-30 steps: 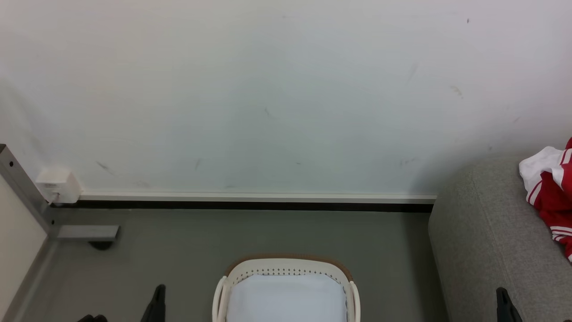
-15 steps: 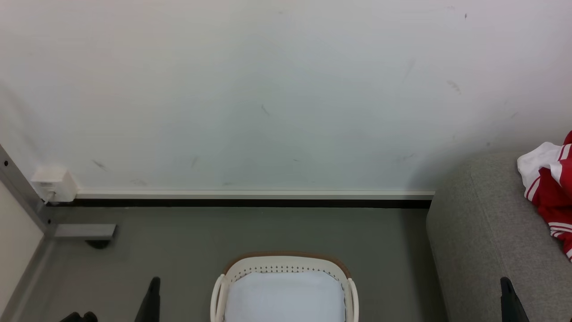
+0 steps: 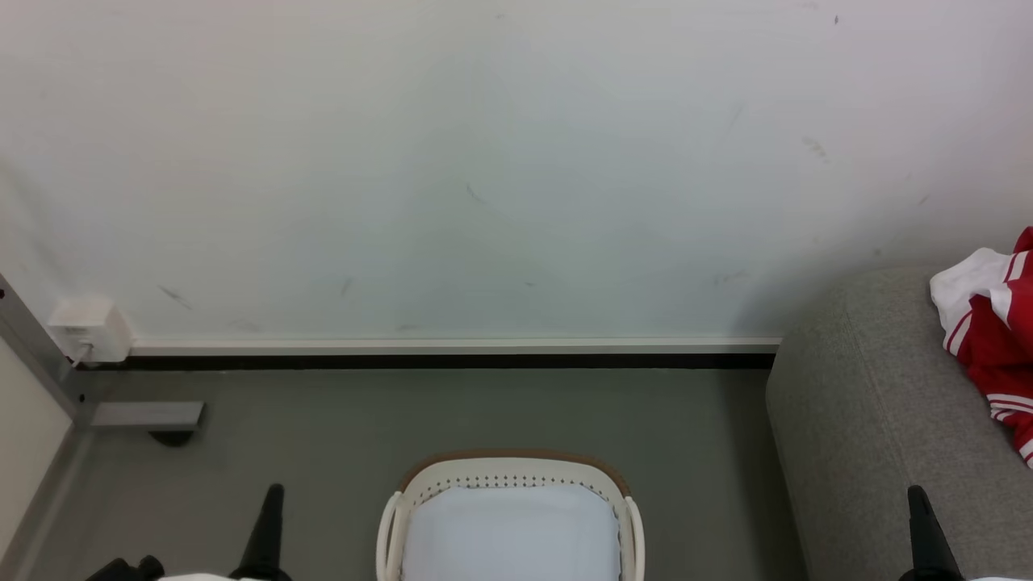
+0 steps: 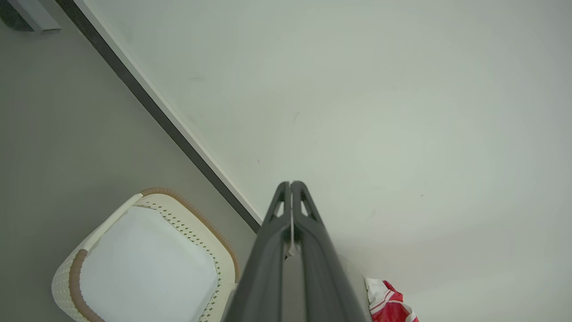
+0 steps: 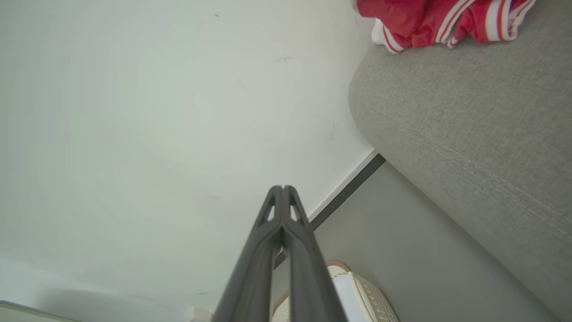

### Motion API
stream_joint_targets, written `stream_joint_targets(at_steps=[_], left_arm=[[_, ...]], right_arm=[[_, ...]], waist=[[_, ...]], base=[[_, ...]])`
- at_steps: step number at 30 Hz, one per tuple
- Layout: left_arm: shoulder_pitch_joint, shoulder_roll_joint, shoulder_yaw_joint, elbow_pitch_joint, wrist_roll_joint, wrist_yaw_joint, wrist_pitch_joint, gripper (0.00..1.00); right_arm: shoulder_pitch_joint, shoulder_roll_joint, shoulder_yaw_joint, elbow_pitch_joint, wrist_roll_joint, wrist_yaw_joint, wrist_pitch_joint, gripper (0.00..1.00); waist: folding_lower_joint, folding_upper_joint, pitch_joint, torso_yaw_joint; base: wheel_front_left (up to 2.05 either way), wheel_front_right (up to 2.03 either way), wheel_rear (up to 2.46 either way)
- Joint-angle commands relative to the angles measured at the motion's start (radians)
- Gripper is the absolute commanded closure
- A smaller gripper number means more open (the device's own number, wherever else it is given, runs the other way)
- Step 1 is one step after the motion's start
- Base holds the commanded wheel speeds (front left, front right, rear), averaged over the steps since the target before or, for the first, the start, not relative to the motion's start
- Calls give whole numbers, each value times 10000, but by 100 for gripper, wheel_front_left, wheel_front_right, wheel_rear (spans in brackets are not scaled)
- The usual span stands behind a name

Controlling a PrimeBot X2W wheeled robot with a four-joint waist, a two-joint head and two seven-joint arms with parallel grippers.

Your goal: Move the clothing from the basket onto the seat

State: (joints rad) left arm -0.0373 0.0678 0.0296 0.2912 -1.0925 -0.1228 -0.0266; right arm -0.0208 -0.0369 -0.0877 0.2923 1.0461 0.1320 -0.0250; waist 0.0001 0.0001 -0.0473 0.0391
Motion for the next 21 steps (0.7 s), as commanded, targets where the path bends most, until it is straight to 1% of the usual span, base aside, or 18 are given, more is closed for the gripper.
stream_joint_targets(at_steps=[1, 21], left_arm=[[-232, 11, 89, -111, -246, -31, 54, 100], [-439, -61, 387, -263, -2120, -61, 570, 100]], right_arm=[[-271, -118, -40, -122, 251, -12, 60, 100], [-502, -143, -128, -269, 2285, -16, 569, 100]], waist=[[-1, -1, 7, -6], [-1, -1, 163, -127]], base=[[0, 0, 0], [0, 0, 0]])
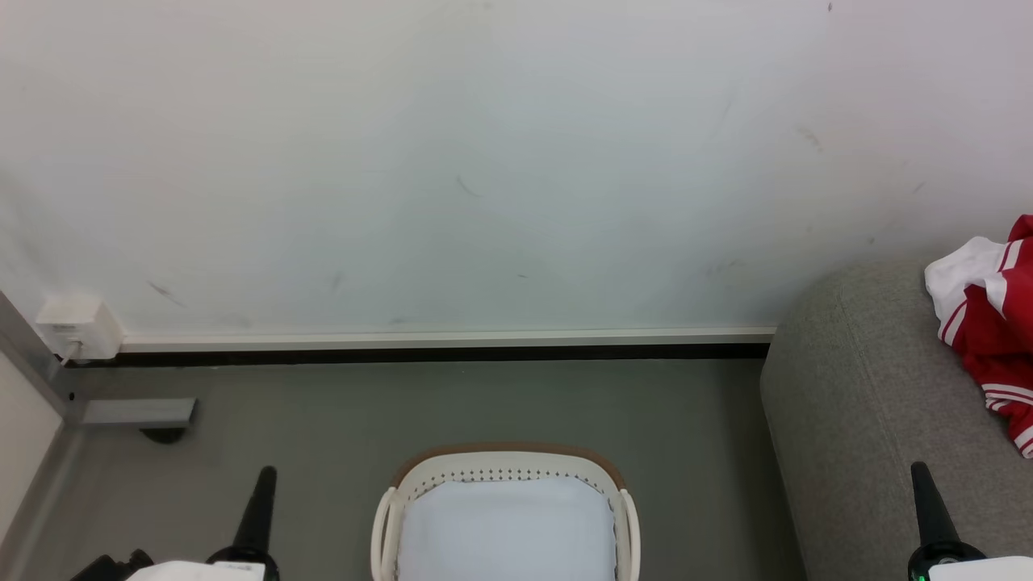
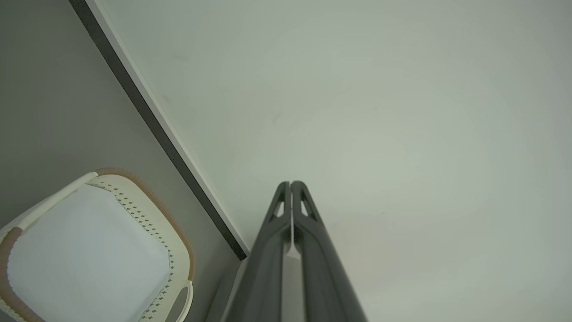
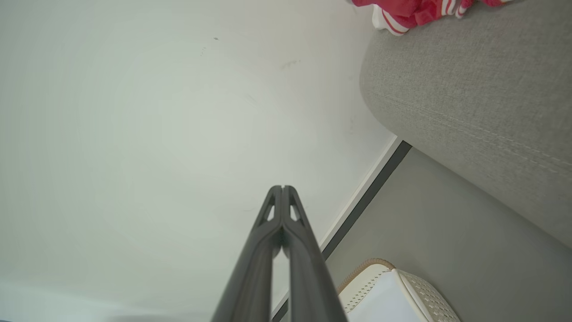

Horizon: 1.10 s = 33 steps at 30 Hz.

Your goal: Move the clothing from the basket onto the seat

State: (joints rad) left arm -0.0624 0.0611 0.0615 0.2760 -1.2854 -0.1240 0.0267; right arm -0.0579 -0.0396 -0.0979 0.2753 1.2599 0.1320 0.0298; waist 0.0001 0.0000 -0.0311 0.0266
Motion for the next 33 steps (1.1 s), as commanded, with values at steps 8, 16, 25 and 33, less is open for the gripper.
stream_joint_targets(at_steps=[8, 16, 25, 33], left_arm=[[-246, -15, 172, -157, -861, -62, 225, 100], [-331, -35, 264, -191, -1485, -74, 397, 100], [-399, -58, 377, -237, -2152, -79, 581, 100], [-442, -77, 463, -279, -2671, -83, 720, 100]], right_arm=[[-254, -125, -61, -148, 884, -17, 210, 100], [-305, -132, -91, -189, 1568, -19, 377, 100], [-427, -139, -126, -246, 2264, -19, 552, 100], [-478, -142, -155, -290, 2874, -21, 694, 100]], waist=[[-1, 0, 64, -50], [-1, 0, 126, -98], [-1, 0, 196, -152], [-1, 0, 258, -201]], base=[[0, 0, 0], [0, 0, 0], [0, 0, 0], [0, 0, 0]])
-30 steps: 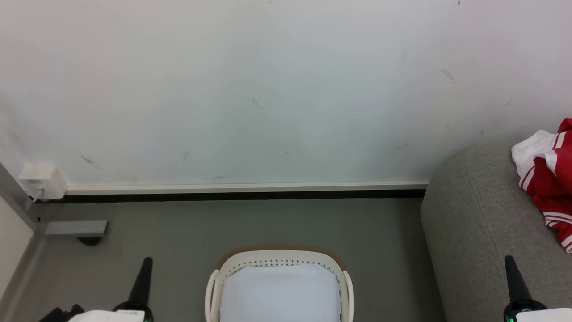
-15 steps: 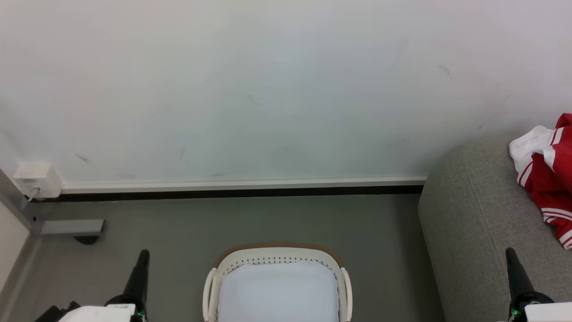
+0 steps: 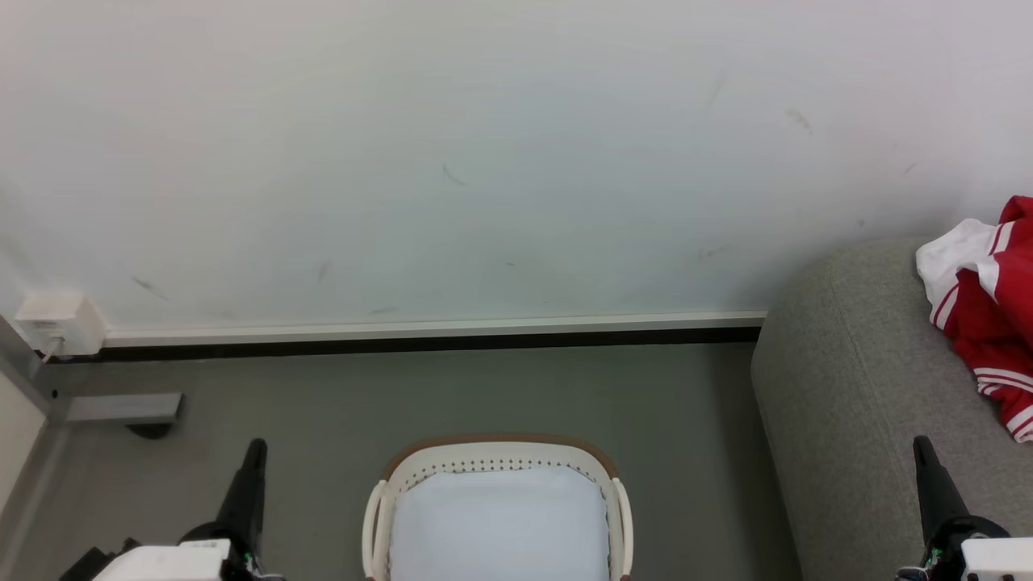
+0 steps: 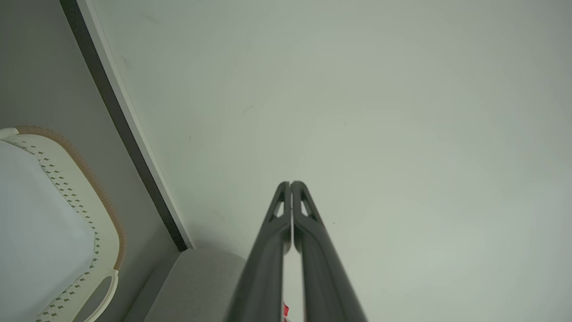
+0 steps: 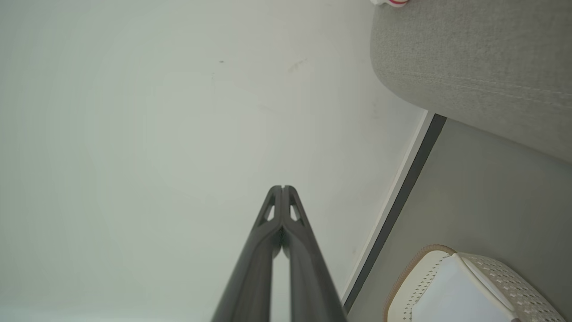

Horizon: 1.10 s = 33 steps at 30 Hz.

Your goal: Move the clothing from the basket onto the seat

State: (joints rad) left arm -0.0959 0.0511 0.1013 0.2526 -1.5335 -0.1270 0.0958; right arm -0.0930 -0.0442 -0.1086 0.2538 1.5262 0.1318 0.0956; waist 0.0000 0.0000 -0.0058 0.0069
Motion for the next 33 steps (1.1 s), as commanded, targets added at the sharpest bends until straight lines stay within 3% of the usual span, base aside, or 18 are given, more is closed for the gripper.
stream_joint_targets(at_steps=[1, 12, 33], left_arm=[[-113, 20, 74, -48, -277, -54, 56, 100], [-182, -6, 160, -94, -883, -65, 230, 100], [-175, -3, 151, -93, -855, -66, 223, 100]], right_arm=[[-129, -96, -51, -82, 266, -19, 64, 100], [-232, -99, -81, -126, 923, -21, 225, 100], [-226, -93, -77, -117, 875, -21, 218, 100]], waist=[[0, 0, 12, -10], [0, 0, 89, -69], [0, 0, 89, -69]], base=[[0, 0, 0], [0, 0, 0], [0, 0, 0]])
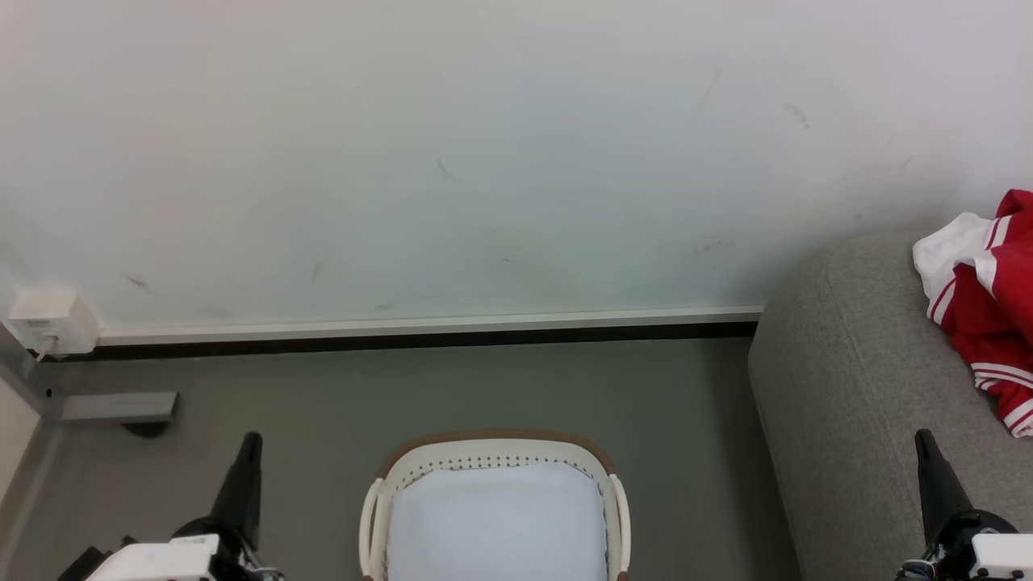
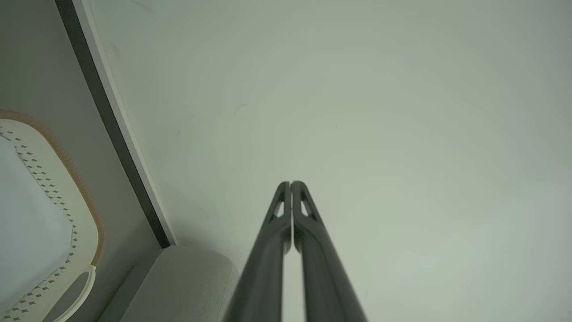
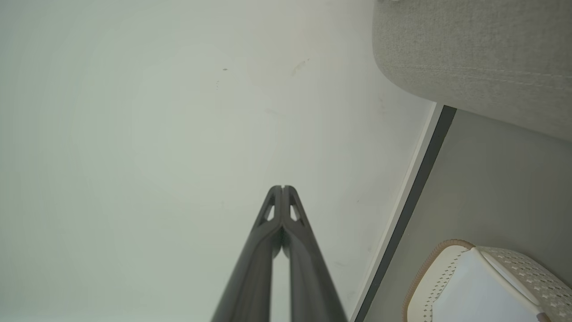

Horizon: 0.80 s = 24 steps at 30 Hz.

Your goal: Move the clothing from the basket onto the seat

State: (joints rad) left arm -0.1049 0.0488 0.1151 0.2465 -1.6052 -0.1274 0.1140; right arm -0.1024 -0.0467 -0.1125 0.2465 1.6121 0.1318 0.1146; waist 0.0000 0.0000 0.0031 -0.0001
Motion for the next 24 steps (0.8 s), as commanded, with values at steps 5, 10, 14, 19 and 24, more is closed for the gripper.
stream_joint_targets(at_steps=[5, 10, 14, 19, 24], left_arm=[[-85, 20, 13, -32, -138, -62, 41, 100], [-85, 20, 12, -33, -138, -60, 40, 100], [-84, 20, 10, -33, -139, -60, 40, 100], [-84, 20, 13, -33, -139, -60, 40, 100], [-83, 20, 9, -32, -139, -61, 39, 100]], right_arm=[[-131, -68, -38, -44, 16, -21, 27, 100], [-131, -68, -38, -44, 16, -21, 27, 100], [-132, -68, -37, -44, 16, -21, 29, 100], [-132, -68, -37, -44, 16, -21, 27, 100], [-132, -66, -37, -44, 17, -21, 27, 100]], waist=[[0, 0, 0, 1], [0, 0, 0, 1], [0, 0, 0, 1], [0, 0, 0, 1], [0, 0, 0, 1]], base=[[0, 0, 0], [0, 0, 0], [0, 0, 0], [0, 0, 0], [0, 0, 0]])
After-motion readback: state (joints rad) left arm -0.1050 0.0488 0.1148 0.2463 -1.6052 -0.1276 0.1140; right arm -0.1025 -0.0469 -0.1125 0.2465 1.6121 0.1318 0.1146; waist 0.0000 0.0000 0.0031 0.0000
